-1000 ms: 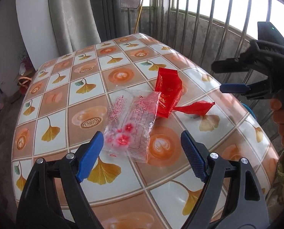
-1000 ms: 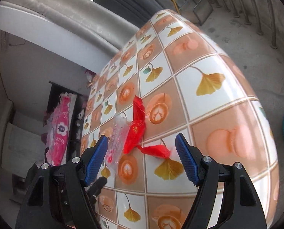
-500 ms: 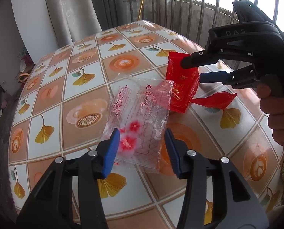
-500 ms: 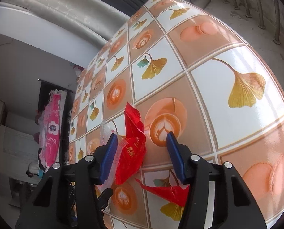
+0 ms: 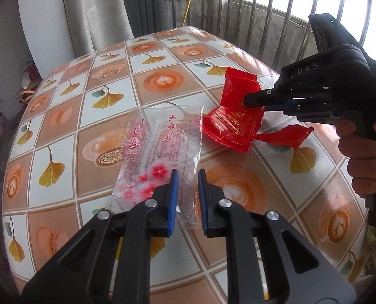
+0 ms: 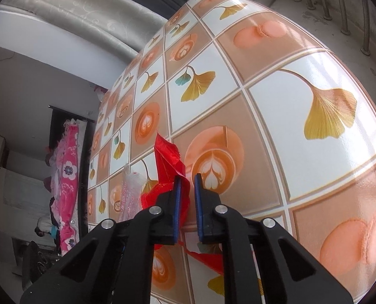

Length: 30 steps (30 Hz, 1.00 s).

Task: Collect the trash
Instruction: 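Grasp the red wrapper with the right gripper while the left grasps the clear printed bag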

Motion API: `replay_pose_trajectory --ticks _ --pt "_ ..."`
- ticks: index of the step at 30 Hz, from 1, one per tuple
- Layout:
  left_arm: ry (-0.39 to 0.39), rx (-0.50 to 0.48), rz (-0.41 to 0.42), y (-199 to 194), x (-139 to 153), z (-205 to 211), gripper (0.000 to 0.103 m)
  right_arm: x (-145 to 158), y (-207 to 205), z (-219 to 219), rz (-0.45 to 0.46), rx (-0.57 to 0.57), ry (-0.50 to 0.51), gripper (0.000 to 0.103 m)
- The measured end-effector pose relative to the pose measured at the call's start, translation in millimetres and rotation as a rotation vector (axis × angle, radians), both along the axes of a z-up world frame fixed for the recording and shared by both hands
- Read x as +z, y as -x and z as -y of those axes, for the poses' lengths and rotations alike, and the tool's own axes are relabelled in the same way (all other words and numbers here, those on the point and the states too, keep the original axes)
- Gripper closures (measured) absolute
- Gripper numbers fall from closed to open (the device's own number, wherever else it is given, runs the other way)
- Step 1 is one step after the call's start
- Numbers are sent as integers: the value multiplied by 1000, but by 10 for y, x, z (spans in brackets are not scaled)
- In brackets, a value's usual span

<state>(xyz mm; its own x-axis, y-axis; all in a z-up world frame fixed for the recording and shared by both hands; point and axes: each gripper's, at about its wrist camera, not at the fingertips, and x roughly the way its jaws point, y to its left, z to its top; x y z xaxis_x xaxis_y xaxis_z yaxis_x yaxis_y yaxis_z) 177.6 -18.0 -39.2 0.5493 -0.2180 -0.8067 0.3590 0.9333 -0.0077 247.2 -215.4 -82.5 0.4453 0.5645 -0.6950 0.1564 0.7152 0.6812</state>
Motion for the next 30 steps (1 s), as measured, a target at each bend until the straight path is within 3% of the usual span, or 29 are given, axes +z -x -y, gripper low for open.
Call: replay_pose_trajectory --ticks 24,30 --pt "38 8 74 95 258 -65 99 272 179 235 94 -14 -94 99" --pt "38 12 72 79 254 -49 99 260 185 238 95 1 -75 99"
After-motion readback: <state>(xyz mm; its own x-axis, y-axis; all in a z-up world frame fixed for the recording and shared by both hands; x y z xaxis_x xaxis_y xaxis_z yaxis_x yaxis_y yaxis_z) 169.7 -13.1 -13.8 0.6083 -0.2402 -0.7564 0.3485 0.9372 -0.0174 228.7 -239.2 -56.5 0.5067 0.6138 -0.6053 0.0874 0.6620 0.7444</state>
